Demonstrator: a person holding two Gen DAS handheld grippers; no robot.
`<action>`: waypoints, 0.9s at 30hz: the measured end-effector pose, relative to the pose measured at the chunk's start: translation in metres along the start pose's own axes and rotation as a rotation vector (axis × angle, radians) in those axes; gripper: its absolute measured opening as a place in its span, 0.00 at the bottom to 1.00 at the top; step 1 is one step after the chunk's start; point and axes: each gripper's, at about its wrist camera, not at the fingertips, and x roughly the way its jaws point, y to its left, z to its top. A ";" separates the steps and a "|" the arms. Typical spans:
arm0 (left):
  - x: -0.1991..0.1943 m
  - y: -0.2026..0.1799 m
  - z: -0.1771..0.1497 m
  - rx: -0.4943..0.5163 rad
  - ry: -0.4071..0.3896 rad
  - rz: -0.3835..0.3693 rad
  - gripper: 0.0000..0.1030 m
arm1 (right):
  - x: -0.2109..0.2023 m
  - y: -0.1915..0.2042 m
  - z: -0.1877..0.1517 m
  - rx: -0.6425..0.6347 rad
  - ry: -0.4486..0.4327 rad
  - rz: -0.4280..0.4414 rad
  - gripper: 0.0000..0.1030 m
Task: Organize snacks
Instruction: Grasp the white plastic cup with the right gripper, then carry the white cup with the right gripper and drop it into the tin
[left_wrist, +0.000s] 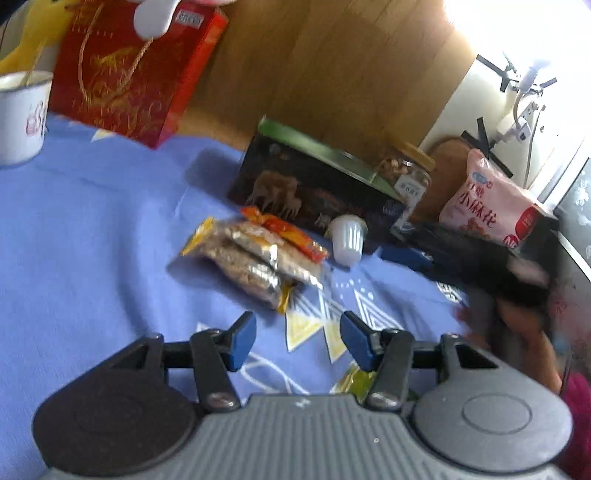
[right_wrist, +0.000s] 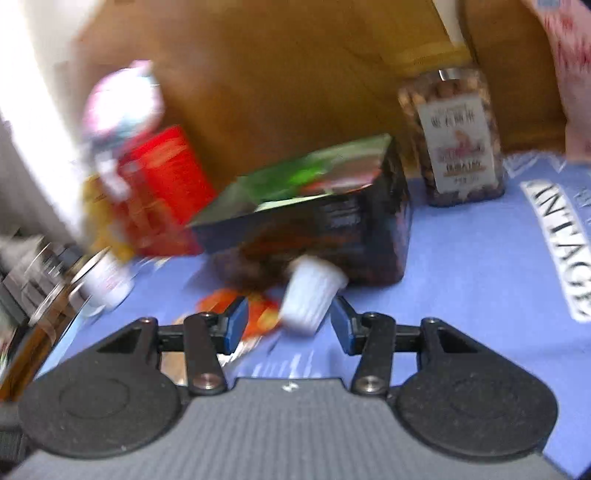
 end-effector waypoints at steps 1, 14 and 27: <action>0.001 -0.001 -0.001 0.006 0.005 0.002 0.50 | 0.016 -0.003 0.004 0.019 0.021 -0.018 0.50; -0.001 0.001 -0.001 0.006 0.034 -0.142 0.59 | -0.038 0.013 -0.060 -0.211 0.160 0.188 0.37; -0.010 -0.003 -0.004 0.044 0.038 -0.139 0.54 | -0.063 0.087 -0.126 -0.692 0.084 0.185 0.46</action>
